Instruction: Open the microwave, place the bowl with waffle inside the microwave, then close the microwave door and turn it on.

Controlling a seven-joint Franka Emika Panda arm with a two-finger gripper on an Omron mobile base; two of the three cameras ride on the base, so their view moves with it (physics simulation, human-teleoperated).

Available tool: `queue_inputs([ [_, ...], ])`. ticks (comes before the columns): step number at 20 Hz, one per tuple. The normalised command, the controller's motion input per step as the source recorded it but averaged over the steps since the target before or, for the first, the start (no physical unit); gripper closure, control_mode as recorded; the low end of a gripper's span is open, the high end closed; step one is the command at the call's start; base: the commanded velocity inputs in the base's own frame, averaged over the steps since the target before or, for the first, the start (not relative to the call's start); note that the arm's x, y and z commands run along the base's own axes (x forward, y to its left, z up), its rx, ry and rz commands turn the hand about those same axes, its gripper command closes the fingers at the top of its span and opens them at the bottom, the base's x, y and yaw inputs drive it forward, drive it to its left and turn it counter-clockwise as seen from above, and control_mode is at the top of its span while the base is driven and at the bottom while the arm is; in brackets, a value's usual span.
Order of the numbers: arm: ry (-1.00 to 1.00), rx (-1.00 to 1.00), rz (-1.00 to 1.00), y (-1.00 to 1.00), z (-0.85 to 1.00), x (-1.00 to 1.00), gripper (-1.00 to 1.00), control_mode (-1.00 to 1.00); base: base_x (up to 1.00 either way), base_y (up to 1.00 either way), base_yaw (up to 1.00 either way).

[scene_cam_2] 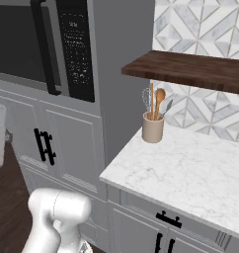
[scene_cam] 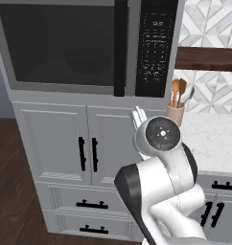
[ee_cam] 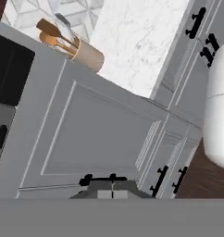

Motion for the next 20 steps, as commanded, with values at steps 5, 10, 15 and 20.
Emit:
queue_inputs([
  [5, -0.39, 0.08, -0.08, -0.5, 0.88, -0.69, 1.0, -1.0, 0.0, 0.0, 0.0],
  [10, -0.43, 0.17, -0.14, -0.29, 0.07, 0.18, 1.0, -1.0, 0.0, 0.0, 0.0],
  [15, -0.34, 0.13, -0.13, -0.59, 0.4, 0.08, 1.0, -1.0, 0.0, 0.0, 0.0],
  [20, -0.2, 0.07, -0.15, -0.91, 0.47, 0.03, 1.0, -1.0, 0.0, 0.0, 0.0],
])
